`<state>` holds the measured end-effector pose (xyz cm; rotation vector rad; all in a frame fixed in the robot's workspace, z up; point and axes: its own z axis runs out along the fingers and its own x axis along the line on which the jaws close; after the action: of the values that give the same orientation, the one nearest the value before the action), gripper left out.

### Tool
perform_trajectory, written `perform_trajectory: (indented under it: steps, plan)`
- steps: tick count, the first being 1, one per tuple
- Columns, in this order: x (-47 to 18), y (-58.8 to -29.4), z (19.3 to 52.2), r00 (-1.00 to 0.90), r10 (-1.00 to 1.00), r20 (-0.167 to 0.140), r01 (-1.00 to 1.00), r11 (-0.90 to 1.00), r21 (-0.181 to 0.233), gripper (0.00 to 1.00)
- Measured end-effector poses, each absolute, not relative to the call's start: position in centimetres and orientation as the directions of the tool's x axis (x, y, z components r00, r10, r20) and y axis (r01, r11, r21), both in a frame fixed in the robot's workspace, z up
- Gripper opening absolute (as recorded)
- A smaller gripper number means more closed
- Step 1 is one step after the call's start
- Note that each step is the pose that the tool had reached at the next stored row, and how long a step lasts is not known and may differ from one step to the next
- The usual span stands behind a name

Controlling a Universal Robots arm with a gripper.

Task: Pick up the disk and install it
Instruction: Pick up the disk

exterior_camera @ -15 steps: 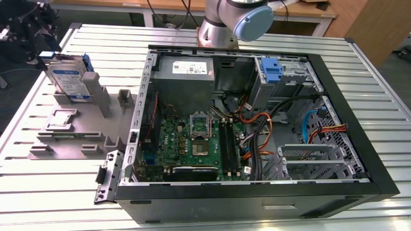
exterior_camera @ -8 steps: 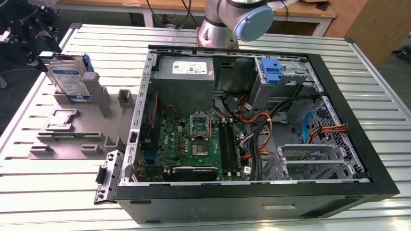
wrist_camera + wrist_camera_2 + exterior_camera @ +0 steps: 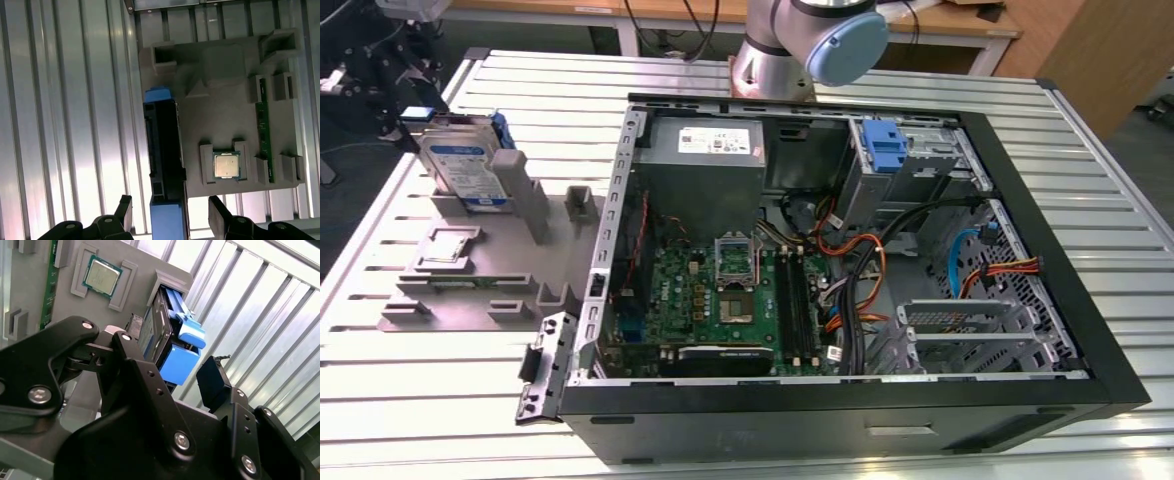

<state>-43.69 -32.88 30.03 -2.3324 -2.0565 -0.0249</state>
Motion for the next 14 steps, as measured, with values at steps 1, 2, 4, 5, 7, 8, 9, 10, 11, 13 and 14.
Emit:
perform_trajectory:
  steps: [1, 2, 4, 5, 7, 8, 9, 10, 11, 13, 14]
  plan:
    - [-43.69, -32.88, 30.03, 0.125, 0.992, 0.033, 0.992, -0.125, -0.013, 0.71]
    - [-43.69, -32.88, 30.03, 0.125, 0.992, 0.033, 0.992, -0.125, -0.013, 0.71]
    - [-43.69, -32.88, 30.03, 0.125, 0.992, 0.033, 0.992, -0.125, -0.013, 0.71]
    - [-43.69, -32.88, 30.02, 0.125, 0.992, 0.033, 0.992, -0.125, -0.013, 0.71]
    - [-43.69, -32.88, 30.02, 0.125, 0.992, 0.033, 0.992, -0.125, -0.013, 0.71]
    - [-43.69, -32.88, 30.02, 0.125, 0.992, 0.033, 0.992, -0.125, -0.013, 0.69]
    - [-43.69, -32.88, 30.01, 0.125, 0.992, 0.033, 0.992, -0.125, -0.013, 0.69]
    - [-43.69, -32.88, 30.00, 0.124, 0.992, 0.033, 0.992, -0.123, -0.013, 0.69]
    - [-43.69, -32.88, 29.98, 0.119, 0.992, 0.033, 0.993, -0.118, -0.013, 0.62]
    - [-43.69, -32.89, 29.92, 0.103, 0.994, 0.034, 0.995, -0.103, -0.013, 0.62]
    - [-43.69, -32.92, 29.87, 0.098, 0.995, 0.034, 0.995, -0.098, -0.013, 0.62]
